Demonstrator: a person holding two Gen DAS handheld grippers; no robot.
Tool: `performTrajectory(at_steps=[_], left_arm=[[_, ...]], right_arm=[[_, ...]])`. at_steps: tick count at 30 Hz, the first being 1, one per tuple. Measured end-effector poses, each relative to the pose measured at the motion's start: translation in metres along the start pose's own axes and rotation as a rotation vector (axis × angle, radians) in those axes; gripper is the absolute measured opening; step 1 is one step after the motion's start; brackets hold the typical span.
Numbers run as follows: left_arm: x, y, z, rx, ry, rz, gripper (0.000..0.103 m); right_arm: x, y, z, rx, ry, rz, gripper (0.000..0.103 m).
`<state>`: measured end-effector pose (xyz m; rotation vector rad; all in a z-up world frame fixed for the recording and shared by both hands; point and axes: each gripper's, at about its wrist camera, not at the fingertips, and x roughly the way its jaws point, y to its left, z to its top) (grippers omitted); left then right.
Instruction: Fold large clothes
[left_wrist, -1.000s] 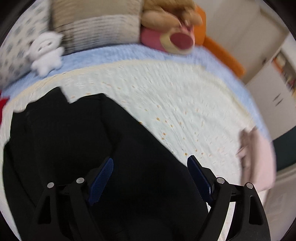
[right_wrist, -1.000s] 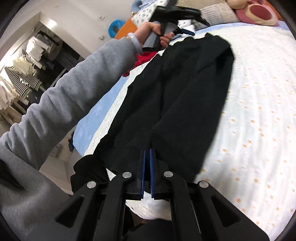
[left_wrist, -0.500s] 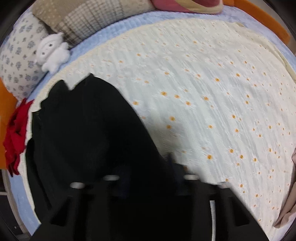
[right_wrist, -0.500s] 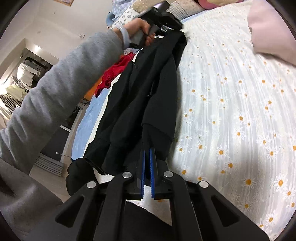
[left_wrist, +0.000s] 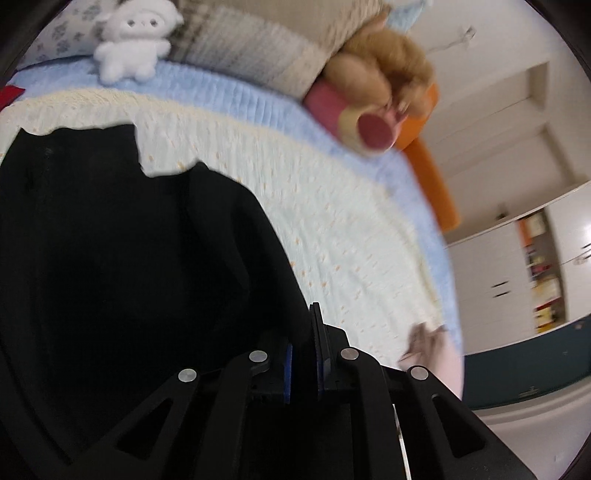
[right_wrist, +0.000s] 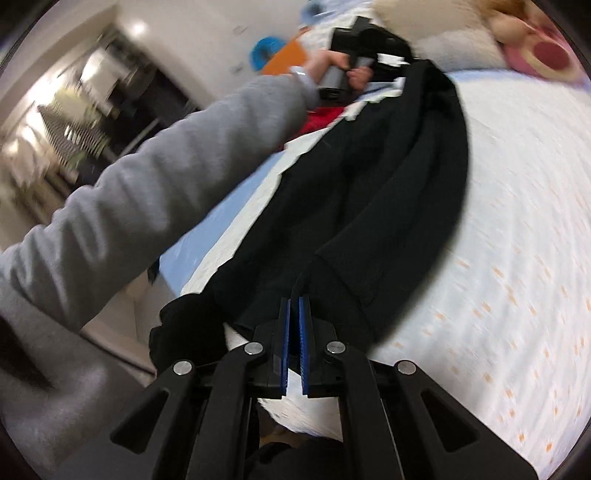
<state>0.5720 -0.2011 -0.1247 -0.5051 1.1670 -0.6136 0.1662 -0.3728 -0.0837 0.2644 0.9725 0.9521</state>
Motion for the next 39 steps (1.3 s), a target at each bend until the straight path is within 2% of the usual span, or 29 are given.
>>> performTrajectory(at_steps=[4, 5, 7, 9, 12, 14, 15, 16, 17, 18, 19, 20, 22, 25, 29, 31, 32, 33, 34, 36, 39], left_arm=[[-0.051, 0.046, 0.002, -0.007, -0.127, -0.239, 0.009], [-0.058, 0.056, 0.004, -0.013, -0.145, -0.261, 0.009], [-0.066, 0.087, 0.006, -0.057, -0.172, -0.261, 0.007], [-0.065, 0.126, 0.003, -0.128, -0.173, -0.230, 0.007], [-0.056, 0.160, -0.006, -0.146, -0.131, -0.155, 0.006], [-0.050, 0.168, -0.016, -0.124, -0.099, -0.097, 0.016], [-0.051, 0.166, -0.020, -0.099, -0.089, -0.086, 0.022], [-0.054, 0.156, -0.026, -0.060, -0.084, -0.081, 0.036], [-0.055, 0.149, -0.021, -0.023, -0.082, -0.065, 0.044], [-0.057, 0.137, -0.020, 0.022, -0.082, -0.048, 0.060], [-0.062, 0.123, -0.022, 0.069, -0.084, -0.025, 0.069], [-0.066, 0.097, -0.021, 0.146, -0.085, 0.035, 0.070], [-0.066, 0.064, -0.021, 0.231, -0.073, 0.131, 0.073], [-0.031, 0.007, -0.021, 0.417, -0.003, 0.421, 0.073], [0.019, -0.030, -0.020, 0.544, 0.093, 0.616, 0.073], [0.038, -0.032, -0.023, 0.567, 0.130, 0.682, 0.073], [0.051, -0.025, -0.024, 0.566, 0.161, 0.739, 0.071], [0.058, -0.020, -0.022, 0.547, 0.184, 0.767, 0.056], [0.063, -0.010, -0.019, 0.504, 0.209, 0.794, 0.031], [0.059, 0.006, -0.011, 0.418, 0.209, 0.772, 0.018], [0.033, -0.003, 0.006, 0.333, 0.161, 0.551, 0.014]], right_arm=[[0.029, 0.034, 0.020, -0.104, 0.081, -0.003, 0.005], [0.042, 0.044, 0.023, -0.131, 0.113, -0.013, 0.005], [0.064, 0.052, 0.026, -0.157, 0.168, -0.024, 0.005], [0.085, 0.056, 0.026, -0.175, 0.225, -0.038, 0.005], [0.117, 0.054, 0.020, -0.174, 0.317, -0.051, 0.005], [0.129, 0.046, 0.007, -0.185, 0.372, -0.084, 0.005], [0.135, 0.043, 0.001, -0.182, 0.398, -0.094, 0.005], [0.137, 0.040, -0.001, -0.181, 0.407, -0.098, 0.005], [0.136, 0.037, -0.002, -0.175, 0.408, -0.095, 0.005], [0.133, 0.034, -0.001, -0.160, 0.401, -0.084, 0.005], [0.131, 0.033, 0.002, -0.154, 0.395, -0.079, 0.005], [0.127, 0.032, 0.003, -0.155, 0.382, -0.076, 0.005], [0.124, 0.031, 0.002, -0.158, 0.369, -0.077, 0.005], [0.121, 0.027, 0.000, -0.144, 0.347, -0.067, 0.005], [0.131, 0.027, 0.004, -0.113, 0.323, -0.039, 0.005], [0.128, 0.023, 0.002, -0.110, 0.316, -0.032, 0.005], [0.128, 0.023, 0.002, -0.109, 0.313, -0.031, 0.005], [0.127, 0.022, 0.002, -0.104, 0.307, -0.026, 0.005], [0.125, 0.021, 0.003, -0.103, 0.302, -0.024, 0.005], [0.123, 0.023, 0.001, -0.102, 0.290, -0.026, 0.005], [0.120, 0.023, -0.002, -0.099, 0.287, -0.040, 0.005]])
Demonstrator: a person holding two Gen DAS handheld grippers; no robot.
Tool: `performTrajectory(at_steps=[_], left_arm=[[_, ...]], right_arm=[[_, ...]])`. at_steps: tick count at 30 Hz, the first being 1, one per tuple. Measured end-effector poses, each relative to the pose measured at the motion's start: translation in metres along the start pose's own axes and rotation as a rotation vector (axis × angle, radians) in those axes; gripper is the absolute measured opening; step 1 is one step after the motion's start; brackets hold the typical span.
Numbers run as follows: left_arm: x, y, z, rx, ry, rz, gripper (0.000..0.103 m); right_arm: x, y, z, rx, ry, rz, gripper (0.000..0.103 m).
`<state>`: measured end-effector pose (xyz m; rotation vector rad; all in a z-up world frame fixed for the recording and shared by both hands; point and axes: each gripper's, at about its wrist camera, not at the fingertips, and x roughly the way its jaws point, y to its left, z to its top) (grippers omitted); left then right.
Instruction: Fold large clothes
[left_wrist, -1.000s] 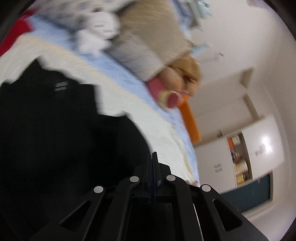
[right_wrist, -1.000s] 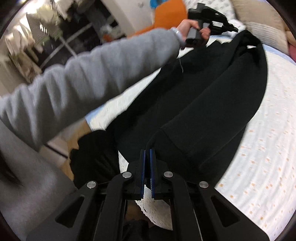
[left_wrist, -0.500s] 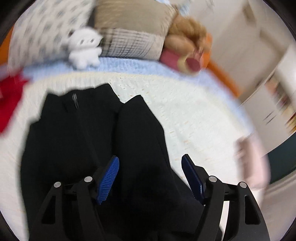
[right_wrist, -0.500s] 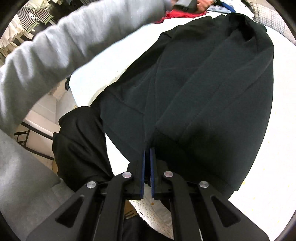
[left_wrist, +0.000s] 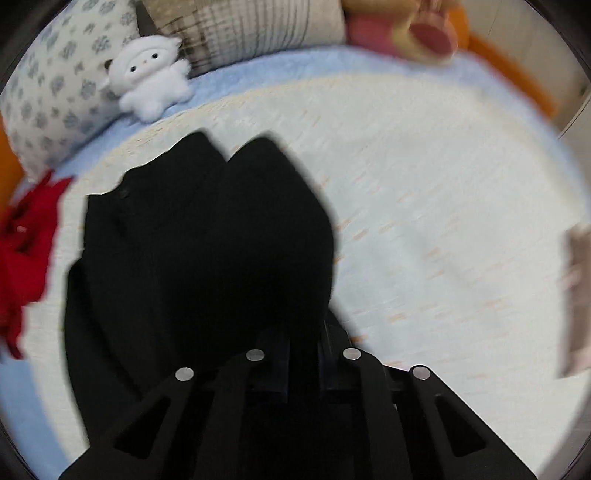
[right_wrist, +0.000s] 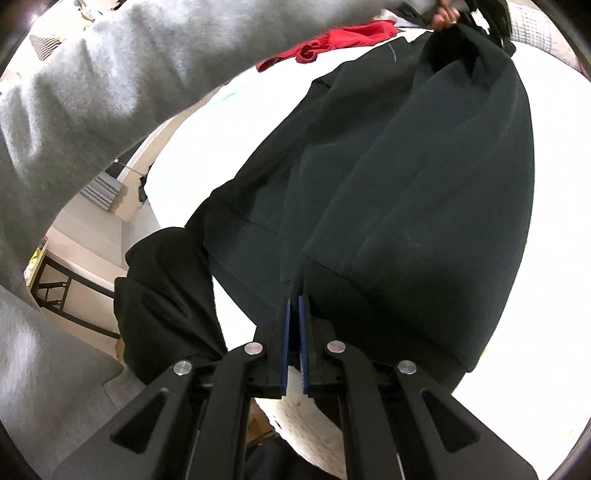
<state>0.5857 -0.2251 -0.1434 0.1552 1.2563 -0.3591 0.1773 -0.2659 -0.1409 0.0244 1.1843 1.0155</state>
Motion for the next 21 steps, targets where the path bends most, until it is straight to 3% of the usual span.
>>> performTrajectory(at_steps=[3, 6, 11, 15, 16, 17, 19, 20, 21], left_arm=[[-0.035, 0.015, 0.006, -0.055, -0.077, -0.212, 0.014], [-0.052, 0.058, 0.002, -0.132, -0.155, -0.410, 0.014], [-0.023, 0.123, -0.032, -0.227, -0.240, -0.596, 0.014], [0.036, 0.172, -0.061, -0.390, -0.220, -0.624, 0.016], [0.047, 0.176, -0.066, -0.404, -0.200, -0.616, 0.016], [0.056, 0.183, -0.073, -0.422, -0.220, -0.674, 0.016], [0.059, 0.186, -0.072, -0.423, -0.246, -0.694, 0.017], [0.056, 0.184, -0.072, -0.414, -0.250, -0.680, 0.020], [0.052, 0.182, -0.072, -0.411, -0.254, -0.666, 0.028]], right_arm=[[-0.009, -0.006, -0.003, 0.005, 0.012, -0.032, 0.005], [-0.019, -0.004, -0.006, 0.001, 0.013, -0.099, 0.005], [-0.011, 0.016, -0.007, -0.064, 0.044, -0.215, 0.005], [0.018, 0.028, -0.003, -0.119, 0.092, -0.305, 0.005], [0.024, 0.031, -0.003, -0.135, 0.103, -0.324, 0.005], [0.032, 0.035, -0.004, -0.161, 0.112, -0.357, 0.005], [0.032, 0.039, -0.004, -0.173, 0.094, -0.354, 0.009], [0.030, 0.041, -0.005, -0.177, 0.084, -0.345, 0.010], [0.025, 0.043, -0.005, -0.173, 0.072, -0.325, 0.014]])
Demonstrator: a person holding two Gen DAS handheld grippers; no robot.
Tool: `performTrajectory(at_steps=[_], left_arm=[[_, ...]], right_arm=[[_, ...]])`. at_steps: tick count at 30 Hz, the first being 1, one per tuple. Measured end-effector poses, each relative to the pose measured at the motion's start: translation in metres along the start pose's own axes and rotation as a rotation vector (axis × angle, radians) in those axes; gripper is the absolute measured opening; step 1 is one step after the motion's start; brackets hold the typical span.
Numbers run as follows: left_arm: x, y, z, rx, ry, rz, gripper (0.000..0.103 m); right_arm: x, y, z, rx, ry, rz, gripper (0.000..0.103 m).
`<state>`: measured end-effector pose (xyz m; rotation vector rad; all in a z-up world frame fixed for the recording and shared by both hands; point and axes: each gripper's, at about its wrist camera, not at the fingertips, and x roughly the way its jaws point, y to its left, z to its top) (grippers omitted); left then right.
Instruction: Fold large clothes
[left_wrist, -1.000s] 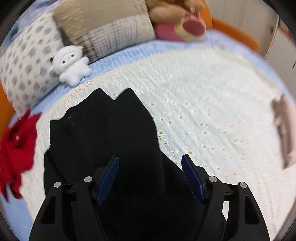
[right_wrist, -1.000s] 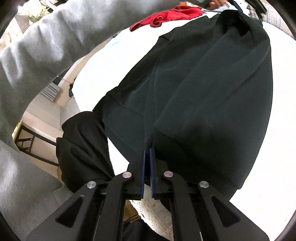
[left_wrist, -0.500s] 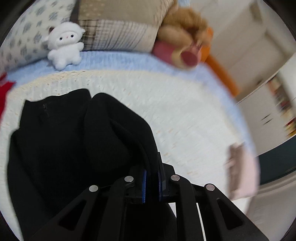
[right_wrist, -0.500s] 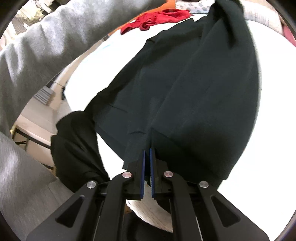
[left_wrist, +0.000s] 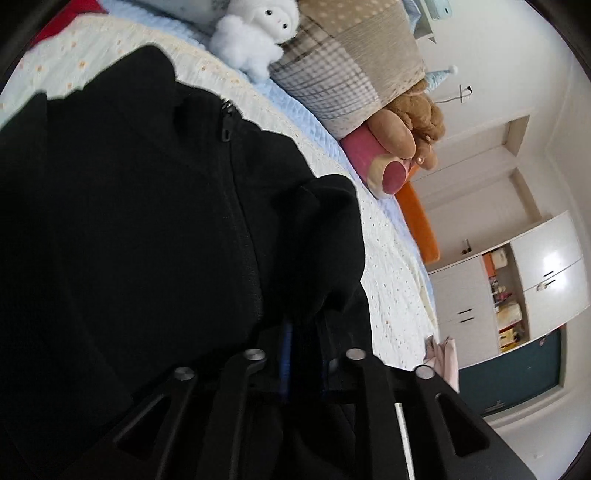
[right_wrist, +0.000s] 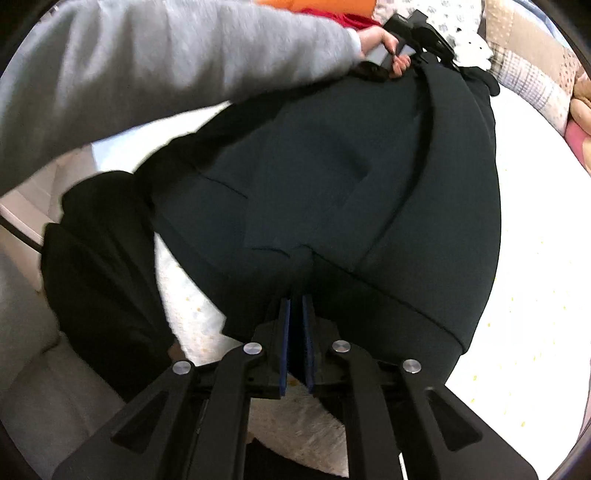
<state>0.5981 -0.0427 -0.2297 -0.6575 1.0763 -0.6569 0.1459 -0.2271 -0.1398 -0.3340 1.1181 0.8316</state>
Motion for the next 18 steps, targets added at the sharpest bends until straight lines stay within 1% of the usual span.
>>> performTrajectory(at_steps=[1, 2, 3, 4, 5, 6, 7, 8, 9, 10, 11, 13, 15, 16, 17, 18], left_arm=[[-0.004, -0.005, -0.001, 0.000, -0.010, 0.008, 0.043], [-0.012, -0.013, -0.003, -0.008, -0.019, 0.022, 0.054], [-0.017, -0.019, -0.004, -0.010, -0.027, 0.039, 0.072], [-0.025, -0.026, -0.007, -0.002, -0.036, 0.061, 0.086], [-0.034, -0.037, -0.013, 0.021, -0.040, 0.093, 0.089], [-0.041, -0.045, -0.020, 0.037, -0.035, 0.114, 0.089], [-0.048, -0.053, -0.027, 0.049, -0.023, 0.119, 0.089], [-0.057, -0.063, -0.040, 0.066, -0.005, 0.126, 0.089], [-0.065, -0.071, -0.054, 0.074, 0.010, 0.139, 0.089], [-0.071, -0.076, -0.064, 0.078, 0.025, 0.142, 0.089], [-0.078, -0.082, -0.084, 0.079, 0.056, 0.160, 0.090], [-0.084, -0.096, -0.125, 0.094, 0.128, 0.205, 0.090], [-0.084, -0.108, -0.161, 0.121, 0.179, 0.242, 0.090], [-0.084, -0.111, -0.174, 0.133, 0.196, 0.254, 0.090], [-0.081, -0.117, -0.191, 0.146, 0.224, 0.277, 0.090], [-0.079, -0.120, -0.204, 0.156, 0.233, 0.300, 0.090]], right_arm=[[-0.006, -0.001, -0.001, 0.022, -0.013, 0.036, 0.034], [-0.016, -0.003, -0.003, 0.067, -0.032, 0.114, 0.052], [-0.032, -0.007, -0.006, 0.123, -0.079, 0.211, 0.071], [-0.048, -0.010, -0.010, 0.145, -0.136, 0.251, 0.069], [-0.066, -0.013, -0.014, 0.158, -0.183, 0.273, 0.069], [-0.080, -0.017, -0.018, 0.175, -0.225, 0.269, 0.069], [-0.092, -0.021, -0.022, 0.194, -0.268, 0.246, 0.069], [-0.108, -0.029, -0.030, 0.224, -0.321, 0.187, 0.069], [-0.113, -0.035, -0.035, 0.243, -0.334, 0.147, 0.069], [-0.116, -0.042, -0.041, 0.271, -0.340, 0.093, 0.070], [-0.114, -0.051, -0.048, 0.314, -0.332, 0.030, 0.070], [-0.101, -0.060, -0.055, 0.366, -0.303, 0.016, 0.064], [-0.085, -0.064, -0.058, 0.414, -0.273, 0.042, 0.059], [-0.074, -0.064, -0.057, 0.423, -0.252, 0.036, 0.057], [-0.063, -0.064, -0.053, 0.419, -0.228, 0.004, 0.057], [-0.056, -0.064, -0.050, 0.411, -0.208, -0.020, 0.056]])
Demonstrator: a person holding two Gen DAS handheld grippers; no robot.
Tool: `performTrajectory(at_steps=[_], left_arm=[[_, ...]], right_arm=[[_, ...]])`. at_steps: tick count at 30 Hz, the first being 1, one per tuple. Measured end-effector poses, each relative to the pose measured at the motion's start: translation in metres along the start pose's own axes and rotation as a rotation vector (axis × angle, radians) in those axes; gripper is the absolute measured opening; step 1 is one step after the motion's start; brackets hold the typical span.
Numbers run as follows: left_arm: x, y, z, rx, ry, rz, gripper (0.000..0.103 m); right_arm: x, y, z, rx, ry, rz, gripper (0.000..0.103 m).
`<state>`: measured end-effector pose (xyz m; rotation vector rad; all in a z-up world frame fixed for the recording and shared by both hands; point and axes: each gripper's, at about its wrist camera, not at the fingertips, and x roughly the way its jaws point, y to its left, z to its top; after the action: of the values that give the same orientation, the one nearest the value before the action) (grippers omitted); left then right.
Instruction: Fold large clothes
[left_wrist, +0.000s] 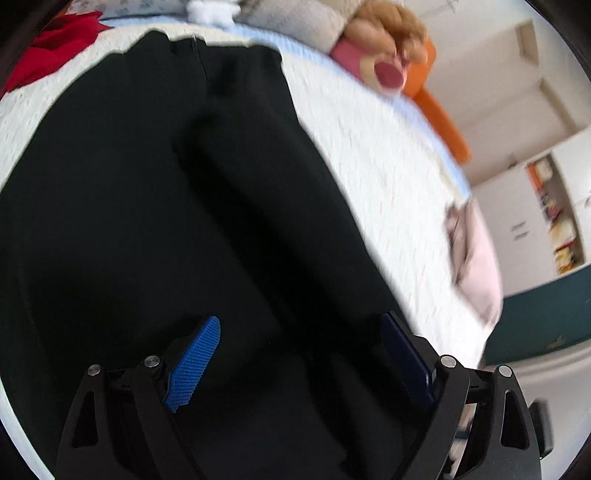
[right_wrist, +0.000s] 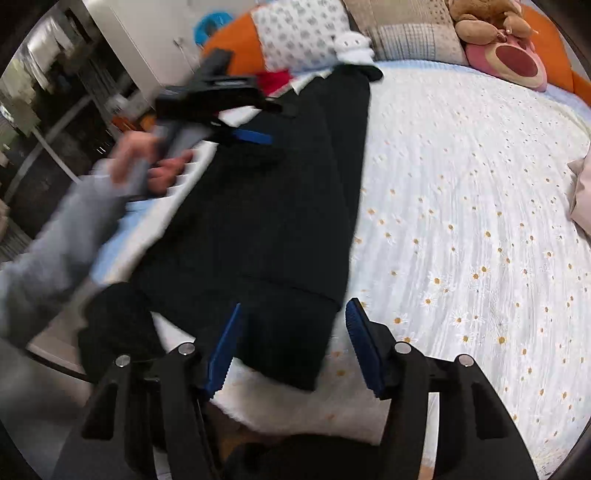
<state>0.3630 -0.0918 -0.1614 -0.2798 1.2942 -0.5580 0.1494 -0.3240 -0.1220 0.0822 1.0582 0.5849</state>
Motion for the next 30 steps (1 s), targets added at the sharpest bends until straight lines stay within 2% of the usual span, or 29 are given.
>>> performTrajectory(at_steps=[1, 4, 6, 8, 9, 10, 12, 15, 17, 18, 19, 22, 23, 25, 26, 27, 28, 29, 30], left_arm=[[0.004, -0.004, -0.009, 0.008, 0.004, 0.006, 0.090], [0.018, -0.019, -0.021, 0.023, 0.015, -0.024, 0.090], [0.024, -0.025, -0.023, 0.029, 0.003, -0.020, 0.087], [0.028, -0.026, -0.022, 0.006, -0.010, -0.040, 0.080], [0.029, -0.029, -0.019, -0.005, -0.015, -0.054, 0.054], [0.031, -0.029, -0.017, -0.029, 0.000, -0.110, 0.019], [0.034, -0.023, -0.018, -0.130, 0.012, -0.221, 0.019], [0.019, -0.017, -0.026, -0.167, -0.046, -0.279, 0.016], [0.006, -0.004, -0.041, -0.227, -0.071, -0.375, 0.016], [0.002, 0.001, -0.047, -0.241, -0.077, -0.389, 0.015], [-0.002, 0.006, -0.055, -0.253, -0.084, -0.389, 0.015], [0.005, 0.024, -0.083, -0.289, -0.050, -0.271, 0.013], [0.011, 0.028, -0.091, -0.300, -0.029, -0.263, 0.013], [0.016, 0.031, -0.105, -0.306, -0.029, -0.293, 0.014], [0.015, 0.028, -0.109, -0.293, -0.050, -0.300, 0.015], [0.011, 0.023, -0.111, -0.273, -0.074, -0.302, 0.022], [0.007, 0.017, -0.112, -0.249, -0.103, -0.305, 0.033], [0.003, 0.008, -0.112, -0.217, -0.146, -0.294, 0.040], [-0.001, 0.000, -0.111, -0.189, -0.187, -0.285, 0.057]], right_arm=[[0.009, 0.001, 0.000, -0.017, 0.016, -0.038, 0.048], [0.026, 0.010, -0.001, -0.037, 0.030, -0.018, 0.030], [0.021, 0.013, -0.003, -0.059, 0.020, -0.015, 0.019], [0.009, 0.015, -0.002, -0.080, 0.002, -0.040, 0.015], [0.004, 0.015, -0.004, -0.088, 0.001, -0.050, 0.014], [0.001, 0.016, -0.003, -0.094, -0.004, -0.057, 0.013], [-0.008, 0.026, 0.000, -0.114, -0.013, -0.037, 0.013], [-0.024, 0.041, -0.002, -0.187, -0.035, -0.025, 0.011], [-0.031, 0.050, -0.006, -0.229, -0.042, 0.008, 0.010], [-0.033, 0.049, -0.011, -0.245, -0.021, 0.036, 0.010], [-0.027, 0.046, -0.009, -0.251, -0.001, 0.046, 0.010], [-0.002, 0.042, -0.019, -0.251, 0.096, 0.006, 0.010], [0.001, 0.040, -0.017, -0.231, 0.107, 0.019, 0.010], [-0.003, 0.037, -0.010, -0.196, 0.074, 0.063, 0.012], [-0.010, 0.038, -0.002, -0.179, 0.027, 0.067, 0.013], [-0.012, 0.038, 0.008, -0.175, -0.010, 0.046, 0.016], [-0.012, 0.039, 0.017, -0.179, -0.039, 0.016, 0.028], [-0.010, 0.044, 0.027, -0.189, -0.076, -0.056, 0.035], [-0.006, 0.047, 0.034, -0.201, -0.106, -0.131, 0.046]])
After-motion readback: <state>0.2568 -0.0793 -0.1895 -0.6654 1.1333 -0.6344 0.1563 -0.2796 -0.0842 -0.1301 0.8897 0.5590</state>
